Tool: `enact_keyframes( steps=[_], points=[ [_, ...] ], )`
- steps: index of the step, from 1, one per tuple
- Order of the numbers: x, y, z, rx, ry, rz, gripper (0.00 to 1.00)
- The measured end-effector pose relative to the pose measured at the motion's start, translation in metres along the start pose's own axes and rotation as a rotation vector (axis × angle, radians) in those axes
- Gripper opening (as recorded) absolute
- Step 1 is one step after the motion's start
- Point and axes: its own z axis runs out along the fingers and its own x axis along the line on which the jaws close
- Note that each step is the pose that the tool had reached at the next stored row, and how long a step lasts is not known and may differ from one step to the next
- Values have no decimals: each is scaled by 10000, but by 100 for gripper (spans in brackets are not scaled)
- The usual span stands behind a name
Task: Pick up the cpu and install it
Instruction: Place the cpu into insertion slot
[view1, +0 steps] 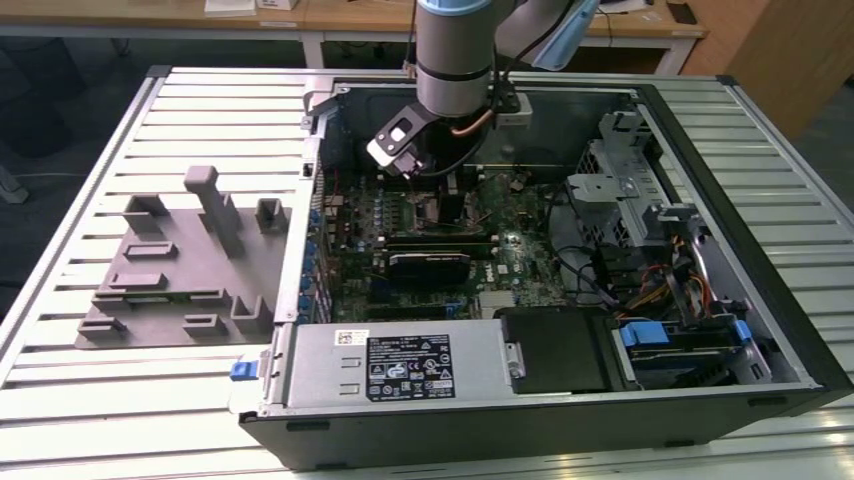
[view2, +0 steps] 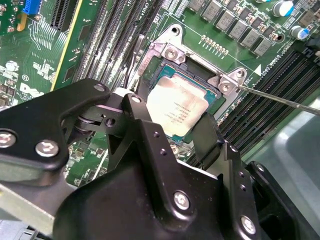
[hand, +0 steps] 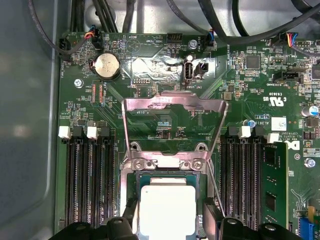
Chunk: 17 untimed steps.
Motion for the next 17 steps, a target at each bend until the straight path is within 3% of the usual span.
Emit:
enact_keyframes(
  steps=[6,13,17],
  points=[
    [0,0,-9,0,-2,1,62],
    [-4,5,-146,-10,-2,1,62],
    [-4,5,-150,-13,-1,1,62]
  ],
)
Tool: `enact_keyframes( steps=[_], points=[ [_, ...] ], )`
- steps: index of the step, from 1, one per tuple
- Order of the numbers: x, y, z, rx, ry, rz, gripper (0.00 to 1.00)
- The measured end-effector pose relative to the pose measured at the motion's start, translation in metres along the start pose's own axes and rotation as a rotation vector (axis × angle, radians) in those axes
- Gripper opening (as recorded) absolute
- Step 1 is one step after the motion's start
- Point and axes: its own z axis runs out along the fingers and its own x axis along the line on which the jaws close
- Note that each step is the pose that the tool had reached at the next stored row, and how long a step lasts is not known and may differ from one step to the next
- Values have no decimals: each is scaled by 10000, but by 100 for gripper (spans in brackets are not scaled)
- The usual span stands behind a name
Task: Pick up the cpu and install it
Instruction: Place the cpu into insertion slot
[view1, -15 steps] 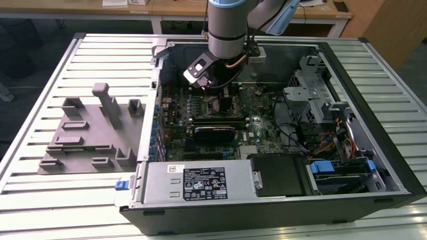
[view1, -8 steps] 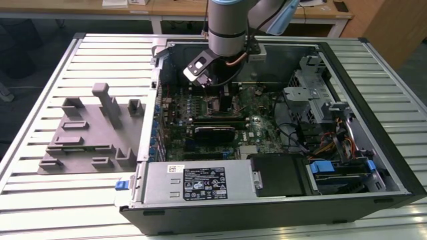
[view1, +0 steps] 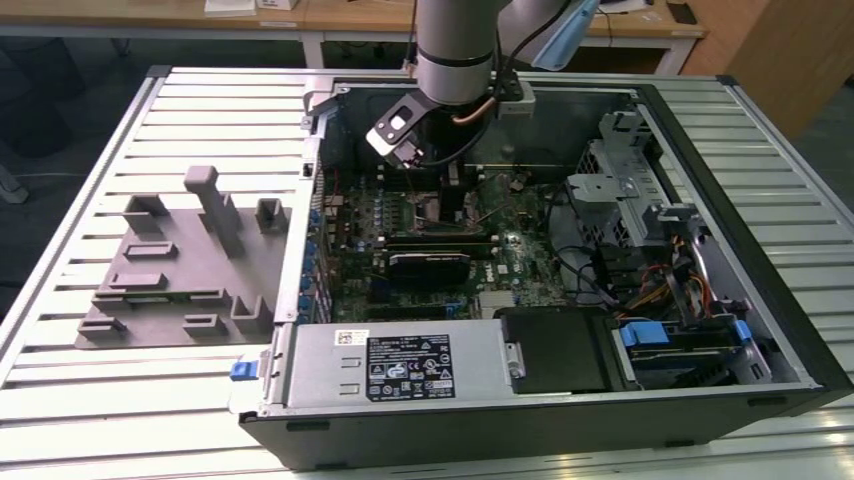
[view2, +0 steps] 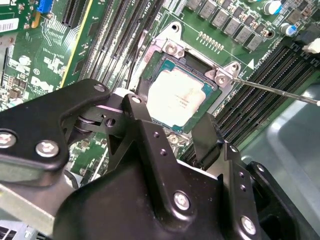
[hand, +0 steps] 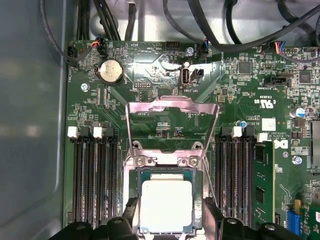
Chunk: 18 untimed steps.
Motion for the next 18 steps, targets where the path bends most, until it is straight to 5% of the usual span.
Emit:
enact_keyframes(
  steps=[4,13,18],
  points=[
    [0,0,0,0,-1,0,60],
    [0,0,0,-1,0,-1,18],
    [0,0,0,-1,-1,0,11]
  ],
)
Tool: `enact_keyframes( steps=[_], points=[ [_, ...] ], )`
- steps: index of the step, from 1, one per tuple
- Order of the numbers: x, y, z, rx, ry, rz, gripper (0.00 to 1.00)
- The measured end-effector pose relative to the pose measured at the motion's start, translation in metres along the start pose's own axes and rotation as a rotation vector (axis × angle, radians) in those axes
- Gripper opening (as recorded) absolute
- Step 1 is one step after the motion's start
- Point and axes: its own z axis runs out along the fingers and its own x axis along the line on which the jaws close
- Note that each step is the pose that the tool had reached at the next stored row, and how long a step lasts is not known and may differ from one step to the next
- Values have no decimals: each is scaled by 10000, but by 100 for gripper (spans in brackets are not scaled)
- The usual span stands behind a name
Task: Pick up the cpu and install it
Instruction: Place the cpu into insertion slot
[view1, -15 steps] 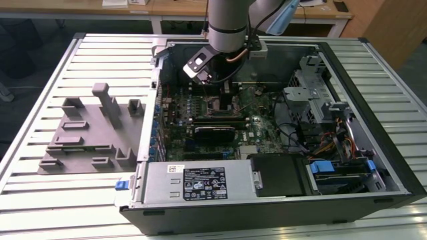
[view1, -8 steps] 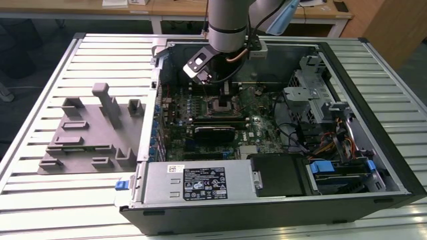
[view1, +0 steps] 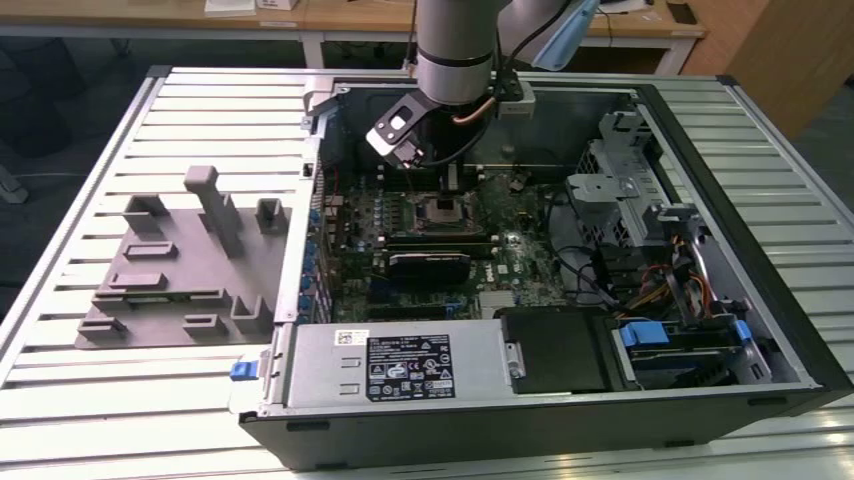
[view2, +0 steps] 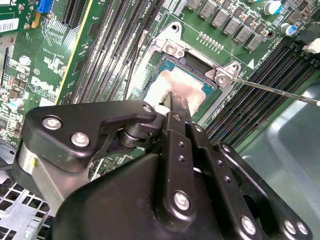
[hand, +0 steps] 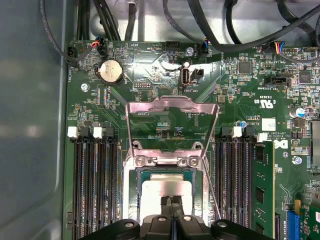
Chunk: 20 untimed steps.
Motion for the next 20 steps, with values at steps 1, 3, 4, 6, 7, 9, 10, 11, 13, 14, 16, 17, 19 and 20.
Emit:
enact_keyframes(
  steps=[1,3,4,6,7,9,10,11,13,14,16,17,19,20],
  points=[
    [0,0,0,0,0,0,11],
    [0,22,0,1,-2,0,11],
    [1,41,0,0,-2,1,11],
    [0,47,-11,1,-2,0,11],
    [0,48,-26,1,-1,1,11],
    [-1,50,-76,-1,0,1,11],
    [-3,51,-107,-2,0,0,11],
    [-3,53,-140,-6,0,-1,11],
    [-5,55,-210,-17,0,-1,11],
    [-6,56,-243,-22,0,0,11],
    [-8,58,-301,-36,1,1,11],
    [-9,59,-327,-40,-1,1,11],
    [-10,60,-375,-54,1,1,11],
    [-10,61,-396,-60,1,2,11]
  ],
)
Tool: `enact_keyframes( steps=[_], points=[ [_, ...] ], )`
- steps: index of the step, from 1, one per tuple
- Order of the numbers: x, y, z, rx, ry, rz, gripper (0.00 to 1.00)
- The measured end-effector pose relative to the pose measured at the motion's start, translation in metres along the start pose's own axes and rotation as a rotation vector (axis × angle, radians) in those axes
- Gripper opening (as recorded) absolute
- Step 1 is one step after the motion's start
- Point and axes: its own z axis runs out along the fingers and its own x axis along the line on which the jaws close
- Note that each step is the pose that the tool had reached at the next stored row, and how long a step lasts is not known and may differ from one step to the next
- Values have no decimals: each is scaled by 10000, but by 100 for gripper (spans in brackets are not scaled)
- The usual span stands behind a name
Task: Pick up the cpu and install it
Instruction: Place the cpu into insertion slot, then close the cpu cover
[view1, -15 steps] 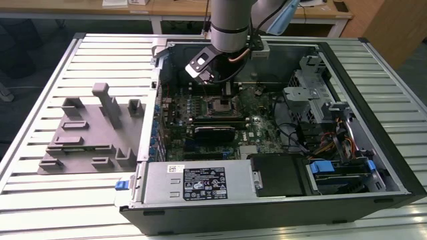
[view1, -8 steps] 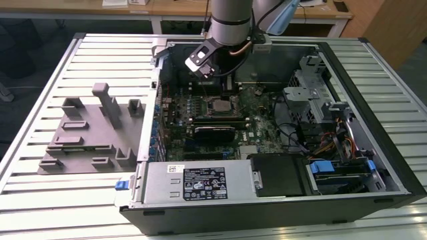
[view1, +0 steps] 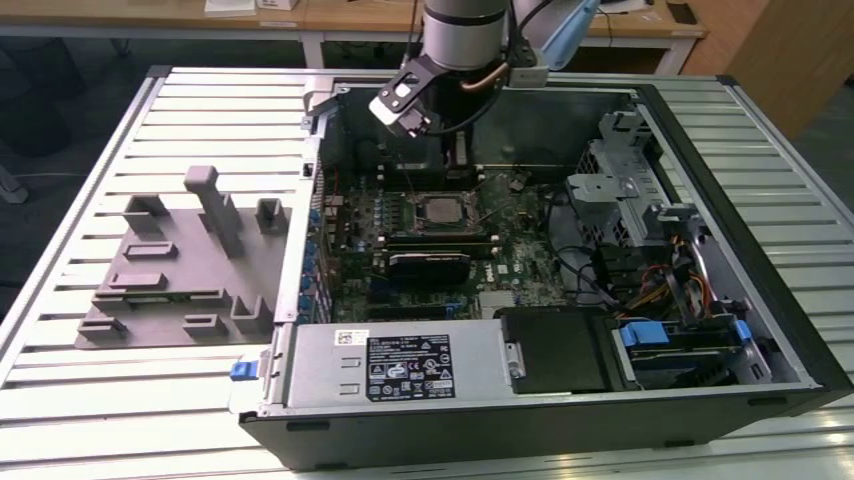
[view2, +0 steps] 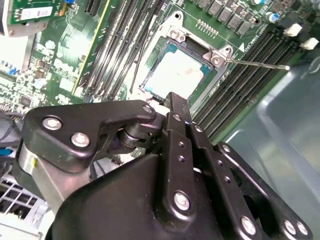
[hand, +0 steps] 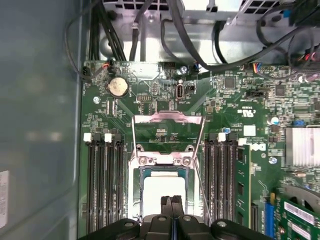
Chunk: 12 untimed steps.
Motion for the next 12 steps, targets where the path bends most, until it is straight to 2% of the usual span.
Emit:
enact_keyframes(
  steps=[3,12],
  points=[
    [-1,2,-47,-20,0,1,11],
    [-1,-1,-51,-23,0,1,11]
  ],
)
